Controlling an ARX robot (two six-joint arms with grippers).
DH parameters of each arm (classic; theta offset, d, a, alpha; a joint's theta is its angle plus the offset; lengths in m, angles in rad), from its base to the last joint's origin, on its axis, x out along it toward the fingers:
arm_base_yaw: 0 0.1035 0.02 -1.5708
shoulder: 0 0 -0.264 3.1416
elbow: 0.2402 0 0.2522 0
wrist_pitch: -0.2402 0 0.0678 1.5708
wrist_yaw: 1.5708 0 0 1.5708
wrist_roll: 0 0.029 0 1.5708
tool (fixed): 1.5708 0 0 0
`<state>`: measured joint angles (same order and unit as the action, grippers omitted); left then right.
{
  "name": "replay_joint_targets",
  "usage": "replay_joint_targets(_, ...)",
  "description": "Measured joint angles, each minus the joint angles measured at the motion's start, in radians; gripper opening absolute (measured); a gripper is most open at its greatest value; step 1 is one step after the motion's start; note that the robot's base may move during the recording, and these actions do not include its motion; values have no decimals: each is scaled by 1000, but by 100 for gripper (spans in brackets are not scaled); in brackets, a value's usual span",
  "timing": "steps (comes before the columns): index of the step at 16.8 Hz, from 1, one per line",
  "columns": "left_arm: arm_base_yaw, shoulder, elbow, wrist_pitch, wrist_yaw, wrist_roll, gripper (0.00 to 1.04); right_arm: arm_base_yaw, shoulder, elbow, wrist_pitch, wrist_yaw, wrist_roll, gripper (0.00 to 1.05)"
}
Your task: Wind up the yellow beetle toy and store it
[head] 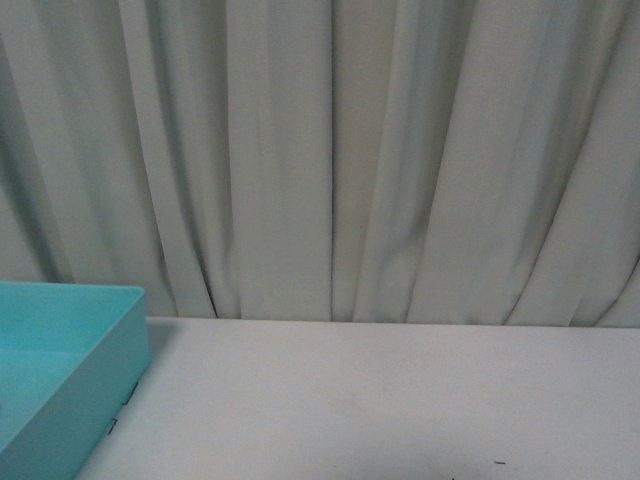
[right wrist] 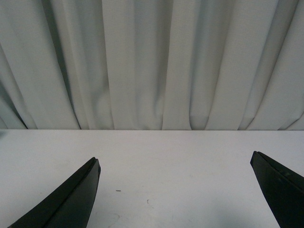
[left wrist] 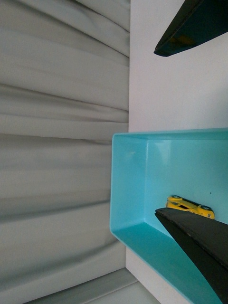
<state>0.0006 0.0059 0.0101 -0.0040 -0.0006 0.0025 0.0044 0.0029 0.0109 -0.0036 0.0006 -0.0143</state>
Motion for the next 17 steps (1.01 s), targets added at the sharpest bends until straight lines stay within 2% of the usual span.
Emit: replay_joint_targets(17,0,0,0,1,0,0,98,0,0,0,0,0,0,98)
